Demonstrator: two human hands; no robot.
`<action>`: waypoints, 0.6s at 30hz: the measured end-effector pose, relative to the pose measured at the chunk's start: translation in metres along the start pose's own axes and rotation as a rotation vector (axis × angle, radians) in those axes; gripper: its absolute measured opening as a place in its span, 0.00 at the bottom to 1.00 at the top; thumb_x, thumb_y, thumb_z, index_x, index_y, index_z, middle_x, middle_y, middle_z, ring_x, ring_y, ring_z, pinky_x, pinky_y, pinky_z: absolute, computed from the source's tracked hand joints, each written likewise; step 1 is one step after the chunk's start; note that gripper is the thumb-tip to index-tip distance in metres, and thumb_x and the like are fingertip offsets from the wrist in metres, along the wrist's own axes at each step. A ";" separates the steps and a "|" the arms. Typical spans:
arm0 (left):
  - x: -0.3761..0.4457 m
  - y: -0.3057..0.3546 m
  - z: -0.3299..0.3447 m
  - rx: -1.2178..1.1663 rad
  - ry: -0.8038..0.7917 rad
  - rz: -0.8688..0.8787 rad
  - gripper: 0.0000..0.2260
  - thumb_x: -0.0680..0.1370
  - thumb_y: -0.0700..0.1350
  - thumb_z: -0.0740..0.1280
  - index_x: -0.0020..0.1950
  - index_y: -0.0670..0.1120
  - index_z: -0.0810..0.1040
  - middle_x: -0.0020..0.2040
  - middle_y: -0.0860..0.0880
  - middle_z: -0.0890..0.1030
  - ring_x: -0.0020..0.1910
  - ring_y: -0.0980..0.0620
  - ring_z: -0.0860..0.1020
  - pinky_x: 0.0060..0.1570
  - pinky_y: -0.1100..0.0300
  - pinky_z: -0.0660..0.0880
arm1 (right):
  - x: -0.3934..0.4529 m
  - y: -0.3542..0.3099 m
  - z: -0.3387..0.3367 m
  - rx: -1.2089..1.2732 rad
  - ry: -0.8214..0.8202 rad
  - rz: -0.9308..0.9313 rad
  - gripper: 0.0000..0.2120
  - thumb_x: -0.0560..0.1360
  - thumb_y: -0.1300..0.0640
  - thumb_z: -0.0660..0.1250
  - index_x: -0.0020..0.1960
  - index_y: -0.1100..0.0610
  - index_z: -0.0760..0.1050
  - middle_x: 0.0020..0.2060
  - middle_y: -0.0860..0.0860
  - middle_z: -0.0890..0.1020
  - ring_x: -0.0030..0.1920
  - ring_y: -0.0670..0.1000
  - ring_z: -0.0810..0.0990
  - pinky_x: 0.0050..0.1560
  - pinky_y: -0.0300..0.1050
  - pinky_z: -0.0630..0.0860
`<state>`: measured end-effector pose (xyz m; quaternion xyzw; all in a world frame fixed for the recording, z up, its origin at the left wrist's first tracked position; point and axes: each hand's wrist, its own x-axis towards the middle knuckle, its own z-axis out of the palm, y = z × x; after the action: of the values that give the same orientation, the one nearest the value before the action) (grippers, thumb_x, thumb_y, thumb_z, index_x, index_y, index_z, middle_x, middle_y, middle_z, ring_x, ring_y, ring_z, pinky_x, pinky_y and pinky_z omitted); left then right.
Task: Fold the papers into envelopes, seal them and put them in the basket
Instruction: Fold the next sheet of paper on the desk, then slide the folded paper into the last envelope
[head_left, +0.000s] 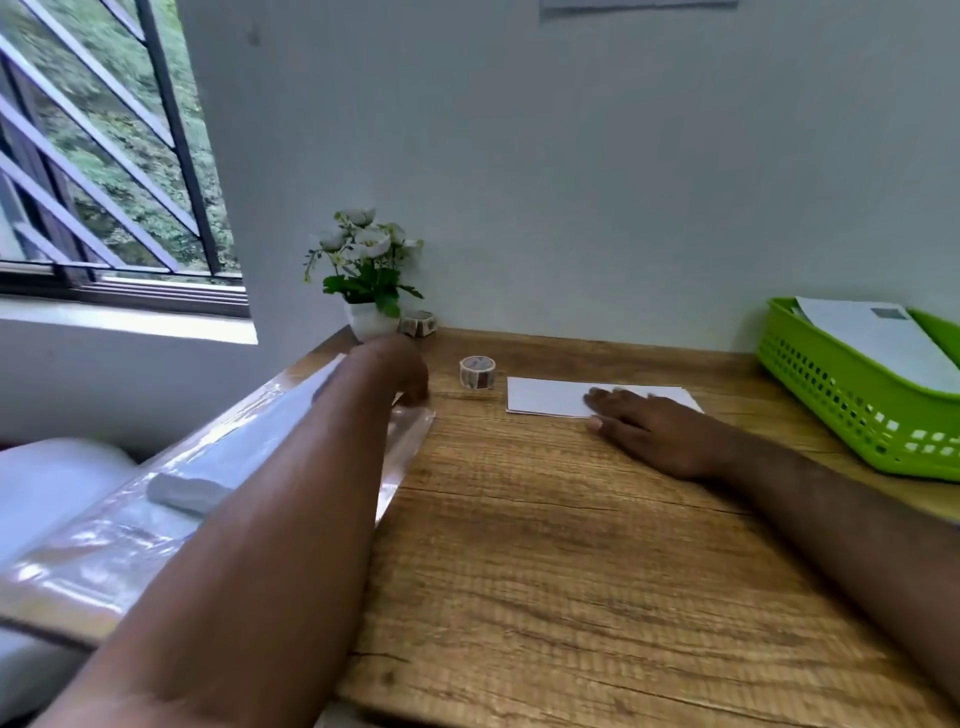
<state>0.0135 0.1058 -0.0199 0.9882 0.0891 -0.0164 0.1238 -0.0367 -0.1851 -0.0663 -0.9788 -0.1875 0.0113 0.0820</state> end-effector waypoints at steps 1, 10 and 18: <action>0.000 -0.002 0.000 -0.033 -0.012 -0.019 0.12 0.70 0.43 0.75 0.50 0.42 0.79 0.47 0.45 0.79 0.50 0.46 0.78 0.55 0.50 0.78 | 0.001 0.000 0.000 -0.008 -0.011 0.002 0.30 0.79 0.38 0.47 0.77 0.48 0.54 0.77 0.44 0.56 0.76 0.44 0.52 0.76 0.46 0.47; -0.010 0.009 0.000 -0.006 0.223 0.034 0.10 0.75 0.43 0.68 0.56 0.45 0.76 0.54 0.44 0.80 0.52 0.44 0.79 0.49 0.50 0.79 | -0.002 0.000 -0.002 -0.054 0.089 -0.003 0.34 0.75 0.34 0.46 0.76 0.48 0.58 0.75 0.47 0.61 0.75 0.47 0.59 0.73 0.45 0.54; -0.046 0.039 -0.062 -0.711 0.827 0.437 0.17 0.74 0.42 0.65 0.61 0.52 0.81 0.51 0.49 0.85 0.46 0.52 0.83 0.47 0.64 0.75 | -0.012 -0.001 -0.009 0.341 0.354 -0.002 0.28 0.74 0.37 0.58 0.72 0.44 0.66 0.71 0.41 0.67 0.70 0.38 0.60 0.72 0.43 0.57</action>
<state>-0.0236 0.0761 0.0520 0.8057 -0.0757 0.4272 0.4032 -0.0479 -0.1900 -0.0569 -0.9373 -0.1667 -0.1289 0.2775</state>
